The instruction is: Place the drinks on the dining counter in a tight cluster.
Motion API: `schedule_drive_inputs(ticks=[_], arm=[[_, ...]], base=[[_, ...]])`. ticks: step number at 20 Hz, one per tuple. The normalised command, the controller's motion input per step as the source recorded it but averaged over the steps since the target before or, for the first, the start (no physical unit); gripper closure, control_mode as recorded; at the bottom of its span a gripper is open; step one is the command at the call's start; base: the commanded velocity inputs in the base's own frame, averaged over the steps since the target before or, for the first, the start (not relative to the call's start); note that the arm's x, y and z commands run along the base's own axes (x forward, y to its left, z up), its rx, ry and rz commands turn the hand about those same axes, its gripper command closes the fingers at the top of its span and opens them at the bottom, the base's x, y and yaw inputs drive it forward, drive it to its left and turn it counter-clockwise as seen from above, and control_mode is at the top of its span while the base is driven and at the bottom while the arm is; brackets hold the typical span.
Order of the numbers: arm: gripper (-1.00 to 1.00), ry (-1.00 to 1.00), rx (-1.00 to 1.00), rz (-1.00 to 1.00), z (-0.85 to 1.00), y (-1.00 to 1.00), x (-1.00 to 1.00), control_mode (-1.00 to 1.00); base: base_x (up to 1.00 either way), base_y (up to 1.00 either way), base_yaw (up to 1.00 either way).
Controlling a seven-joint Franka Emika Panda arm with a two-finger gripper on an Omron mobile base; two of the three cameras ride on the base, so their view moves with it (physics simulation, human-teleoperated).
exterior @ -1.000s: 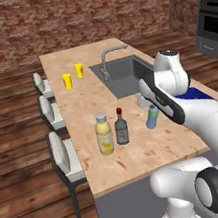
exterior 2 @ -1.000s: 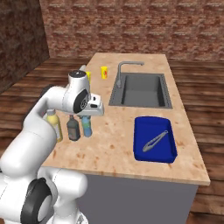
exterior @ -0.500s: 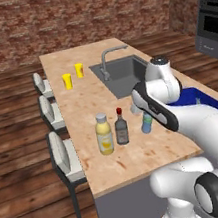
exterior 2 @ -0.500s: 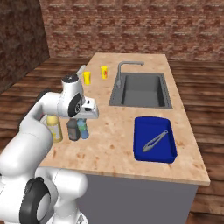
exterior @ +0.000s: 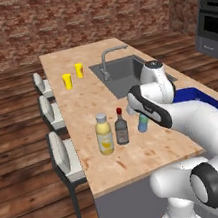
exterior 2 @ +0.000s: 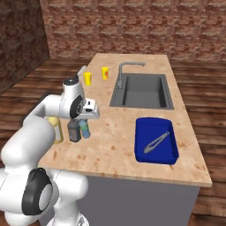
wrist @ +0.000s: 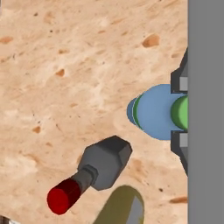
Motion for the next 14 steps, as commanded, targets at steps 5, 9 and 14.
schedule_drive_inputs(ticks=[5,9,14], arm=[[1.00,0.00,0.00,0.00,0.00,0.00,0.26,-1.00],[1.00,0.04,0.00,0.00,-0.07,0.00,0.14,-1.00],[1.00,0.06,0.00,0.00,-0.22,0.00,0.02,-1.00]], base=[[0.00,0.00,0.00],[0.00,0.00,0.00],[0.00,0.00,0.00]])
